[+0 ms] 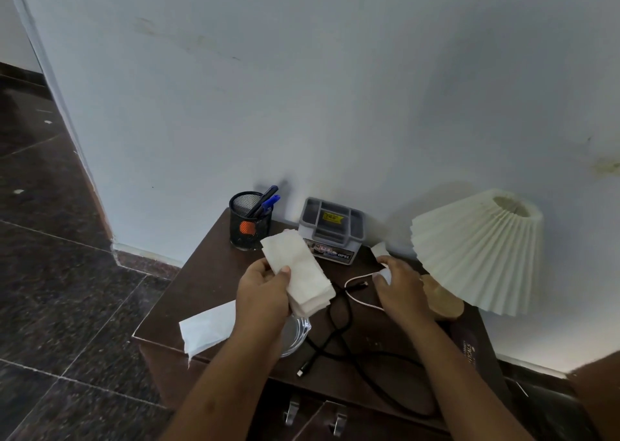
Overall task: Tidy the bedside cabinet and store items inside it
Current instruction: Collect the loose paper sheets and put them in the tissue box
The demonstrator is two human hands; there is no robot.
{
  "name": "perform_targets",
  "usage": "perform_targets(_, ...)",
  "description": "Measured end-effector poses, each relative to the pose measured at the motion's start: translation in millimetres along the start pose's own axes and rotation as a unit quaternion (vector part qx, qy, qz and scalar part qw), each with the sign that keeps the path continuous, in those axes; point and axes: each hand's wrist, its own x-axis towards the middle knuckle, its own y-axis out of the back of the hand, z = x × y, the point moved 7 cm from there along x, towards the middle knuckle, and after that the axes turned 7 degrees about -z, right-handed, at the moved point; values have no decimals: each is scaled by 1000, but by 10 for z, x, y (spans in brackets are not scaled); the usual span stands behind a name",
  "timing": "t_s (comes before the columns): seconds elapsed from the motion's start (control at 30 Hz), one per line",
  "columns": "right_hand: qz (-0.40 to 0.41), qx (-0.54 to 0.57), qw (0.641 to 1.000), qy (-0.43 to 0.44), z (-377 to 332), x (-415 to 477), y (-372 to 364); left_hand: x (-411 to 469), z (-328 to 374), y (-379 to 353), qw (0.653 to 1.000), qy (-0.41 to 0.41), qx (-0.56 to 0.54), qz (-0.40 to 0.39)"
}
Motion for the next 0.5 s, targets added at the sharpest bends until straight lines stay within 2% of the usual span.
perform_targets(0.1, -57, -113, 992, -14, 114, 227, -157, 6, -28, -78, 1000, 0, -1, -4)
perform_targets(0.2, -137, -202, 968, -59, 260, 369, -337, 13, -63, -131, 1000, 2, -4, -12)
perform_targets(0.27, -159, -216, 960, -78, 326, 420, -406, 7, -69, -164, 1000, 5, -9, -19)
perform_targets(0.4, -154, -210, 961, -96, 400, 524, -418, 15, -62, -186, 1000, 5, -2, -20)
perform_targets(0.5, -189, -229, 950, -94, 452, 594, -446, 8, -63, -207, 1000, 7, -4, -21)
